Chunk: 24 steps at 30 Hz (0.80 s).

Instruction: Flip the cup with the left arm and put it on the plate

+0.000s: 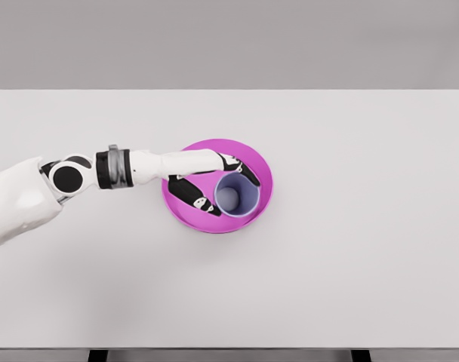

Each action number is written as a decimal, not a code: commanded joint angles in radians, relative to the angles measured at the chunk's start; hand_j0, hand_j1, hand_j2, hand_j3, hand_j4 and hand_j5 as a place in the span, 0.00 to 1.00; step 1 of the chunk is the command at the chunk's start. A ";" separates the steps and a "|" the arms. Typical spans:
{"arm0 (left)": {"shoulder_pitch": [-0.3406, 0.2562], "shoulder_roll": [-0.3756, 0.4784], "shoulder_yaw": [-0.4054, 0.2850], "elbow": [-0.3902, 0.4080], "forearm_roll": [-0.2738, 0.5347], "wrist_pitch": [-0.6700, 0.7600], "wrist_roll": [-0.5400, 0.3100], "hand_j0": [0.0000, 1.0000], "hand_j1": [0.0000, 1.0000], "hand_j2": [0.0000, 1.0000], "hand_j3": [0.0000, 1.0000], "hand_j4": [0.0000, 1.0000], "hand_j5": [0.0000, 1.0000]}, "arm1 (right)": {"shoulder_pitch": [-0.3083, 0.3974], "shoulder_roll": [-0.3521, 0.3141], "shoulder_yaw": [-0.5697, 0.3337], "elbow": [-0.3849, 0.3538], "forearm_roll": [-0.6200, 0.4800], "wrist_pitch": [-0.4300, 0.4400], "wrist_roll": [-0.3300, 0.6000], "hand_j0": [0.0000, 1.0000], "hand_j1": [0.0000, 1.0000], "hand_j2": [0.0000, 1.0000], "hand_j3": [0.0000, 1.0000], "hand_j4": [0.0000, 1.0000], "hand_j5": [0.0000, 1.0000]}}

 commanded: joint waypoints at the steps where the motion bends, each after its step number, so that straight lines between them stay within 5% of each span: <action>1: 0.000 0.001 0.007 0.000 0.008 0.002 0.000 0.85 0.85 0.85 0.85 0.85 0.85 | 0.000 0.000 0.000 0.000 0.000 0.000 0.000 1.00 1.00 1.00 1.00 1.00 1.00; 24: -0.020 0.013 0.080 -0.013 0.006 0.002 0.000 0.95 0.95 0.95 0.95 0.95 0.95 | 0.000 0.000 0.000 0.000 0.000 0.000 0.000 1.00 1.00 1.00 1.00 1.00 1.00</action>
